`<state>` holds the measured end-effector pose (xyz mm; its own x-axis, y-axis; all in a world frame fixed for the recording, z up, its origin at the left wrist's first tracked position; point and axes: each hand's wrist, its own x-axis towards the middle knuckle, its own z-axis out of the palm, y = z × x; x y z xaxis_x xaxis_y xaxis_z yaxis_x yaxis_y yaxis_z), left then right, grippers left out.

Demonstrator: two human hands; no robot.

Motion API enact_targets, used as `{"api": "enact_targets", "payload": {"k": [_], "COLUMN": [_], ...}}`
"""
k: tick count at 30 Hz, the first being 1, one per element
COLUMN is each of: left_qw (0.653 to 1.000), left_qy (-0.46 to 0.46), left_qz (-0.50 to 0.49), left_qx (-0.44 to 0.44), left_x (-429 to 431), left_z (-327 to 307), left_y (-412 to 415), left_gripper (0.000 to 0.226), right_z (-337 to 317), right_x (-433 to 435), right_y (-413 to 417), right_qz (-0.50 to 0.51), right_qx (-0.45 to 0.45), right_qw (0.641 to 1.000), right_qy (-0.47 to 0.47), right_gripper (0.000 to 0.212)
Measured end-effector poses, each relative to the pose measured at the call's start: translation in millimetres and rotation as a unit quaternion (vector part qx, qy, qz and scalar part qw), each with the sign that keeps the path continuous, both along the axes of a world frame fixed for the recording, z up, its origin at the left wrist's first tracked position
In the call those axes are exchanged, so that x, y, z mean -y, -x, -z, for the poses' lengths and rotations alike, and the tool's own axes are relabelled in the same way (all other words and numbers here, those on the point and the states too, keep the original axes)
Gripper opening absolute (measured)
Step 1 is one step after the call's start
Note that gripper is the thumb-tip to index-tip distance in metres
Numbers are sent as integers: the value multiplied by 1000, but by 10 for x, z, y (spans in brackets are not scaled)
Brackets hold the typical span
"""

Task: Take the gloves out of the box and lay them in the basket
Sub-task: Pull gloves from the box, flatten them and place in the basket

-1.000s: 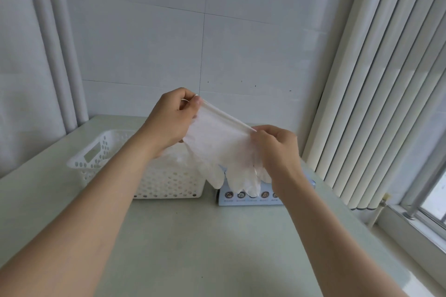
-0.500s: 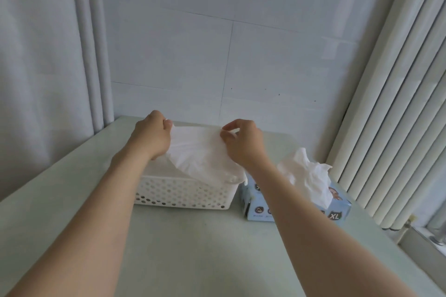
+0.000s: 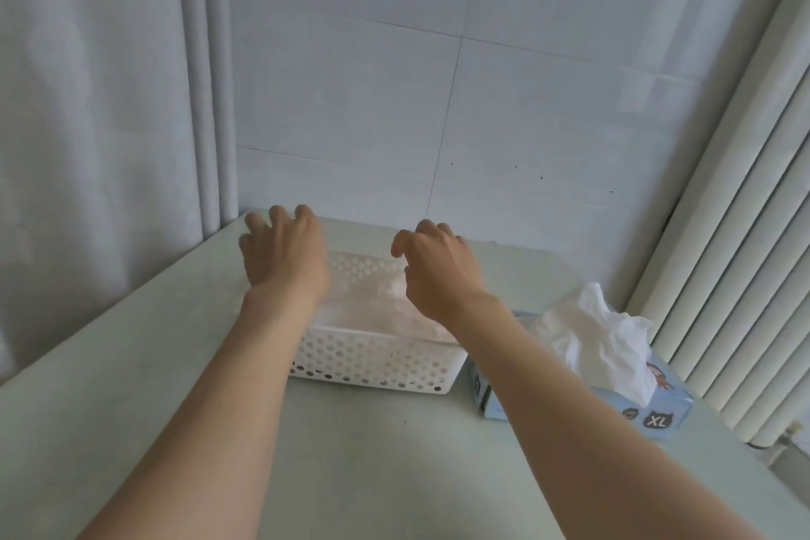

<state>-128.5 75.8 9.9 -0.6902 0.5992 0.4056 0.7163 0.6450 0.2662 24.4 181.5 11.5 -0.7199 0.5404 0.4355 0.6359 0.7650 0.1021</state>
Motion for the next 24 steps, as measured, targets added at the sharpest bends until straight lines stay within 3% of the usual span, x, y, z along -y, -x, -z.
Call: {"api": "enact_targets", "payload": {"k": [2, 4, 7, 9, 11, 13, 16, 19, 22, 24], "left_qw": [997, 987, 954, 937, 937, 955, 970, 952, 921, 903], "left_qy": [16, 66, 215, 257, 266, 218, 94, -22, -71, -83], "left_qz": [73, 137, 188, 203, 204, 192, 223, 303, 382, 418], "left_qx": [-14, 43, 87, 118, 96, 63, 27, 21, -28, -56], "left_x": [-71, -99, -79, -80, -106, -155, -202, -245, -287, -325], "left_z": [-8, -4, 6, 34, 55, 47, -13, -60, -35, 8], "left_y": [20, 12, -113, -156, -142, -171, -350, -755, -1153, -1353], "left_gripper": [26, 25, 37, 42, 37, 31, 25, 27, 29, 31], "right_z": [-117, -195, -109, -10, -21, -102, -190, -126, -22, 45], "right_x": [22, 33, 37, 27, 25, 31, 84, 60, -14, -38], "right_y": [-72, -141, -206, -230, -280, -388, -604, -936, -1333, -1558], "right_qz": [-36, -20, 37, 29, 11, -20, -36, 23, 118, 147], "right_qx": [27, 108, 188, 167, 109, 28, -120, -218, -240, -239], "right_qw": [992, 967, 950, 954, 957, 958, 961, 960, 958, 954], "right_qy": [115, 229, 246, 248, 268, 284, 246, 173, 98, 106], "right_gripper": [35, 46, 58, 54, 55, 51, 27, 20, 30, 31]}}
